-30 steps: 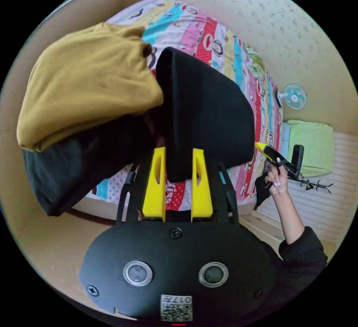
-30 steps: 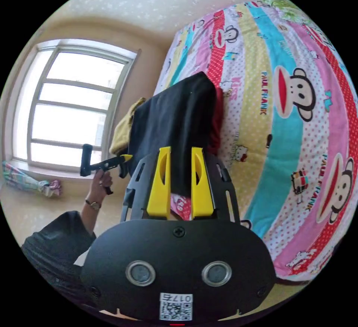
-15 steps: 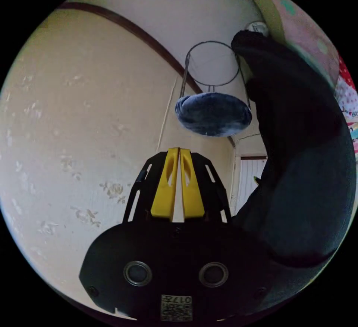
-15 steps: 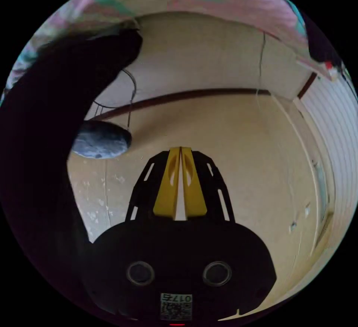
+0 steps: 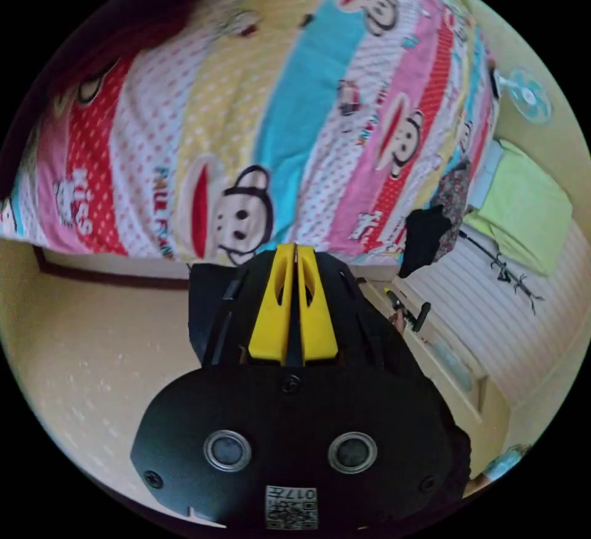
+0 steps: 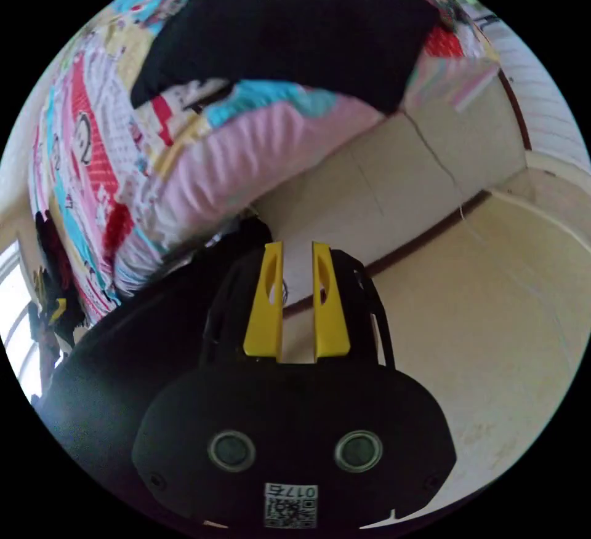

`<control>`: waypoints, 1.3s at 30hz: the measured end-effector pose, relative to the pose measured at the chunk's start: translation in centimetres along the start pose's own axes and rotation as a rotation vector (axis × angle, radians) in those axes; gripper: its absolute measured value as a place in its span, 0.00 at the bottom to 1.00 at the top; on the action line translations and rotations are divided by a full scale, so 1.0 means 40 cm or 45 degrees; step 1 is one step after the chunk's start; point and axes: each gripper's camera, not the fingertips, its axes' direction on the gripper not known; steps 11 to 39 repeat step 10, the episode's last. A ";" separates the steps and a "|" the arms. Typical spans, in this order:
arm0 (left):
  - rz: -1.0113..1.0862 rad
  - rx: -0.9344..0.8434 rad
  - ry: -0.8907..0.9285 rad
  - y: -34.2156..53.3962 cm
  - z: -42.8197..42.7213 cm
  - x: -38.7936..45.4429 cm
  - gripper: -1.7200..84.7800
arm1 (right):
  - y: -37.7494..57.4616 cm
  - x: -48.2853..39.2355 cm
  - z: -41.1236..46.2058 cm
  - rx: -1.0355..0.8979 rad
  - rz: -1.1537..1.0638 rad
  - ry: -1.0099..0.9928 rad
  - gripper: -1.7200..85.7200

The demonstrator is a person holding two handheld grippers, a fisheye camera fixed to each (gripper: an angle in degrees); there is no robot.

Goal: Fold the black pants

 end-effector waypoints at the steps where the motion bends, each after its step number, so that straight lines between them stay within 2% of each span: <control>1: 0.132 0.016 -0.028 -0.002 0.011 0.127 0.01 | -0.032 -0.029 -0.026 0.045 -0.052 -0.012 0.12; 5: 0.476 -0.060 -0.147 0.084 0.144 0.459 0.01 | -0.204 -0.213 -0.165 0.260 -0.331 0.026 0.15; 8: 0.596 -0.140 -0.171 0.178 0.254 0.553 0.01 | -0.276 -0.264 -0.151 0.198 -0.422 0.165 0.16; 10: 0.629 -0.207 -0.186 0.225 0.314 0.561 0.01 | -0.292 -0.272 -0.085 0.063 -0.527 0.303 0.15; 39: 0.629 -0.207 -0.186 0.225 0.314 0.561 0.01 | -0.292 -0.272 -0.085 0.063 -0.527 0.303 0.15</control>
